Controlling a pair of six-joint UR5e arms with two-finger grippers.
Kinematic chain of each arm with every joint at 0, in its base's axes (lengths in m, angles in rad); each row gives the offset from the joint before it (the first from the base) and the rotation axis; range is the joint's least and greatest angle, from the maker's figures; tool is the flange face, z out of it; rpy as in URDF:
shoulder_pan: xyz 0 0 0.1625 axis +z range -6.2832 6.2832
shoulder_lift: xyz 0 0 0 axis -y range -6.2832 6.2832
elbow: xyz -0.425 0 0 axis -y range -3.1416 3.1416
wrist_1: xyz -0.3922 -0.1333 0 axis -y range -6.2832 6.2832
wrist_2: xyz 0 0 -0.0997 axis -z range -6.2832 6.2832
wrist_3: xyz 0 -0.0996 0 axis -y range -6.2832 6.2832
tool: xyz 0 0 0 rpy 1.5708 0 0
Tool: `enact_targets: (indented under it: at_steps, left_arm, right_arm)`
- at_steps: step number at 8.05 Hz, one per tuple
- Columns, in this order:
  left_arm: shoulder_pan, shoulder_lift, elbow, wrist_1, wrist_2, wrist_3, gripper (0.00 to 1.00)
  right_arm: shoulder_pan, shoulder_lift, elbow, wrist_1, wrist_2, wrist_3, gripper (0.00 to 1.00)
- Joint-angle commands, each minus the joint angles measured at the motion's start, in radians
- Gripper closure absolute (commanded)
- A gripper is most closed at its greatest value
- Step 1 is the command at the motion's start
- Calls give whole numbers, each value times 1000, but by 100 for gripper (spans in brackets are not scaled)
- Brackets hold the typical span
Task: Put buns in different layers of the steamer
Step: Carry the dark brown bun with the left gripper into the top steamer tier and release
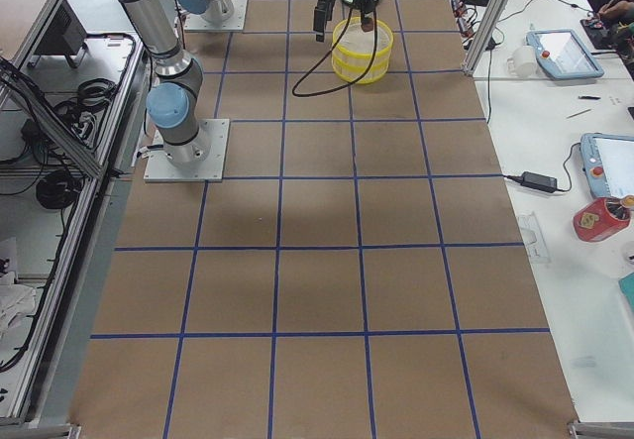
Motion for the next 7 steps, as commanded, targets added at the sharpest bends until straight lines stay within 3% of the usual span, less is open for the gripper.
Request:
enact_targets:
  at_steps: [1, 2, 4, 6, 7]
  left_arm:
    - [-15, -31, 0, 21, 0, 5, 76]
    - [-15, -31, 0, 22, 4, 5, 28]
    - [-15, -26, 3, 40, 6, 7, 12]
    - [-13, 21, 8, 39, 16, 13, 12]
    - [-9, 52, 11, 28, 101, 37, 8]
  right_arm:
    - [0, 0, 0, -1, -1, 0, 0]
    - [0, 0, 0, -1, -1, 0, 0]
    - [0, 0, 0, -1, -1, 0, 0]
    - [0, 0, 0, -1, 1, 0, 0]
    - [0, 0, 0, -1, 1, 1, 0]
